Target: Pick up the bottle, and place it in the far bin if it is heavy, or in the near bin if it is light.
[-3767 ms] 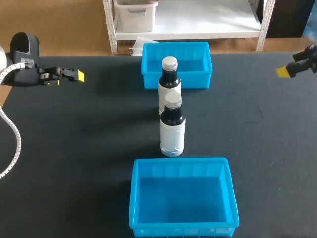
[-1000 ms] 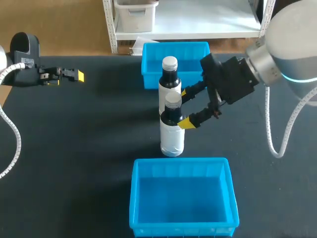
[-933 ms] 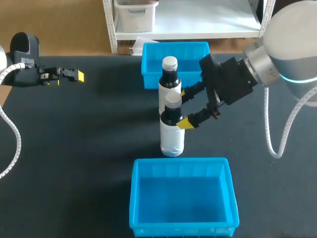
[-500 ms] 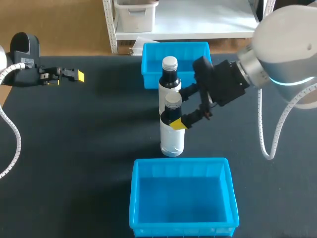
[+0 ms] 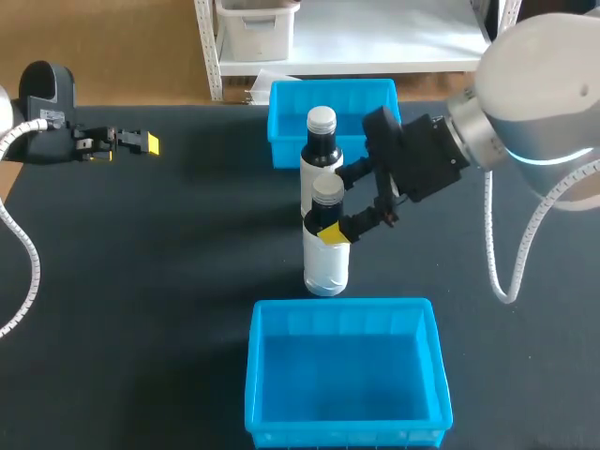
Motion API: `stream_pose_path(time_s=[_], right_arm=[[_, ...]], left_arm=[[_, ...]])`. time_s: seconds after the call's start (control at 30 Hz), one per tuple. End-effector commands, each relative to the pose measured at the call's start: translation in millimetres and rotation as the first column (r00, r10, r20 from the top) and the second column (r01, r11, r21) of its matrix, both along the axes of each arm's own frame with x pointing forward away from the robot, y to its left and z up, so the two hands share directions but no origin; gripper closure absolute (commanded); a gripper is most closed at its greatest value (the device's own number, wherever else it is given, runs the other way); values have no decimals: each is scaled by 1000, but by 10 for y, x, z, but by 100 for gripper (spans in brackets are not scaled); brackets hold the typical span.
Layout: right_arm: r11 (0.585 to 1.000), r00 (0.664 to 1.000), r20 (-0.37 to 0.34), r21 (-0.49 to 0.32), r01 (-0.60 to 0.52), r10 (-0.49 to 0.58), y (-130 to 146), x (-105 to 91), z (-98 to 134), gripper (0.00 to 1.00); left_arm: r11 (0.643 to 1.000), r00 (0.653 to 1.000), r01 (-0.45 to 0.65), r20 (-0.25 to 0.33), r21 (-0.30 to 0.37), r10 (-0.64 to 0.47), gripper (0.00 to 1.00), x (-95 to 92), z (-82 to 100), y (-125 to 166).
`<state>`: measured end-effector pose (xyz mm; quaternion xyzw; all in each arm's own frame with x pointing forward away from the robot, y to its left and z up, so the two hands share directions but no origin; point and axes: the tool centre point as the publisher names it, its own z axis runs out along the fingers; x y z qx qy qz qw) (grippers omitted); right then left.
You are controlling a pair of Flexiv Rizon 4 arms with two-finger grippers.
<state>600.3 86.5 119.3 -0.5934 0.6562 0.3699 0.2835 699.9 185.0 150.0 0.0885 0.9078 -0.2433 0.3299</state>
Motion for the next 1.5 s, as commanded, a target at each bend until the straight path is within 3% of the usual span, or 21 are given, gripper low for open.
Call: stream_pose_path(time_s=[0.03, 0.4, 0.57, 0.63, 0.93, 1.17, 1.27, 1.4, 1.5], right_arm=[[1000, 1000, 1, 9, -4, 4, 2, 10, -12, 13], [1000, 1000, 7, 22, -9, 9, 42, 12, -6, 24], [1000, 1000, 7, 22, -12, 12, 51, 8, -8, 42], [1000, 1000, 7, 21, -14, 13, 58, 6, -13, 44], [1000, 1000, 5, 15, -14, 14, 82, 21, -46, 35], [1000, 1000, 13, 12, -12, 12, 73, 84, -44, 15], [1000, 1000, 16, 12, -10, 9, 67, 108, -33, 11], [1000, 1000, 20, 13, -9, 8, 62, 124, -26, 12], [1000, 1000, 17, 15, -8, 8, 61, 135, -35, 20]], left_arm=[[1000, 1000, 0, 0, 0, 0, 0, 0, 0, 0], [1000, 1000, 0, 0, 0, 0, 0, 0, 0, 0], [1000, 1000, 0, 0, 0, 0, 0, 0, 0, 0], [1000, 1000, 0, 0, 0, 0, 0, 0, 0, 0], [1000, 1000, 0, 0, 0, 0, 0, 0, 0, 0], [1000, 1000, 0, 0, 0, 0, 0, 0, 0, 0], [1000, 1000, 0, 0, 0, 0, 0, 0, 0, 0], [1000, 1000, 0, 0, 0, 0, 0, 0, 0, 0], [1000, 1000, 0, 0, 0, 0, 0, 0, 0, 0]])
